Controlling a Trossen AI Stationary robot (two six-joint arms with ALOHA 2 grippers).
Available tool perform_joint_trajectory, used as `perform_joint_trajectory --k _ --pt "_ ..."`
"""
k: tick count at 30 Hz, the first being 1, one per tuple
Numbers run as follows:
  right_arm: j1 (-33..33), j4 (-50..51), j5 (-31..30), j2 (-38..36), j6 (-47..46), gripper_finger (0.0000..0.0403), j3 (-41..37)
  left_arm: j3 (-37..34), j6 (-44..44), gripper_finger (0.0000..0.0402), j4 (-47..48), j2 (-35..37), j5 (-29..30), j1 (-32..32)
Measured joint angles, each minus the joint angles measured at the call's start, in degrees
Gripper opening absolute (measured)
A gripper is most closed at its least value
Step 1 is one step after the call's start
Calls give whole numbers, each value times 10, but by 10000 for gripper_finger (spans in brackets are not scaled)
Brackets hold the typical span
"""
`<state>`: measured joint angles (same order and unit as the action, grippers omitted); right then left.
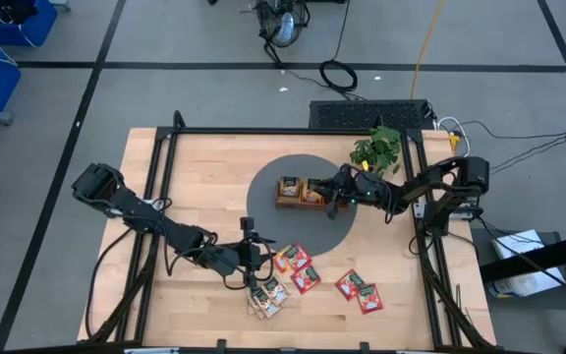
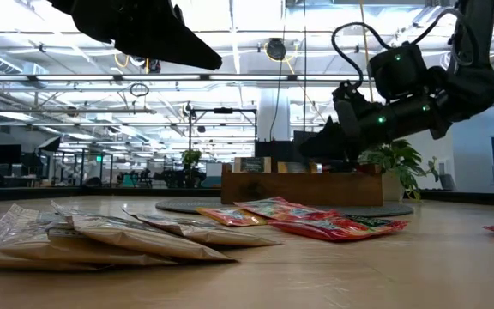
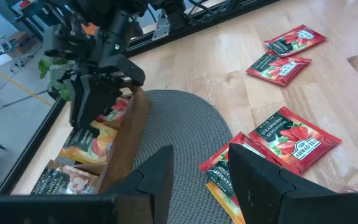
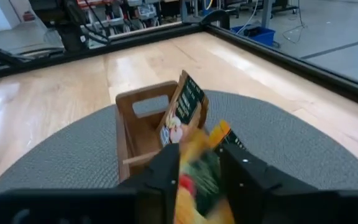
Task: Pick & Place Tea
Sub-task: Put the yellow tea bag to the middle section into the wooden organizer, then put the brown tea bag to the left section into the wooden organizer
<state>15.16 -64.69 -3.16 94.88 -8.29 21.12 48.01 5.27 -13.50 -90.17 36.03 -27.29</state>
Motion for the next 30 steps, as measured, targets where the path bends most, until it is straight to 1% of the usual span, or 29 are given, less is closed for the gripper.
perform_joint_trajectory --k 4,7,10,13,16,19,24,27,30 --pt "-2 10 0 -28 0 151 0 0 -1 157 3 0 0 0" --pt "-10 24 -5 -62 3 176 0 0 -18 157 22 0 0 0" --pt "-38 43 -29 -100 25 191 0 0 -30 157 37 0 0 0" --pt "-83 45 -30 -127 51 195 0 0 -30 157 43 0 0 0" --pt "-142 50 -28 -130 57 191 0 0 -32 157 43 0 0 0" --pt "-205 54 -29 -108 64 180 0 0 -39 157 43 0 -6 0" --pt "-300 51 -26 -70 108 152 6 0 -44 157 43 0 -46 0" --pt "-332 51 -20 -52 145 130 23 0 -54 157 42 0 -79 0" --pt "-347 50 11 -34 184 109 49 0 -53 157 42 0 -92 2"
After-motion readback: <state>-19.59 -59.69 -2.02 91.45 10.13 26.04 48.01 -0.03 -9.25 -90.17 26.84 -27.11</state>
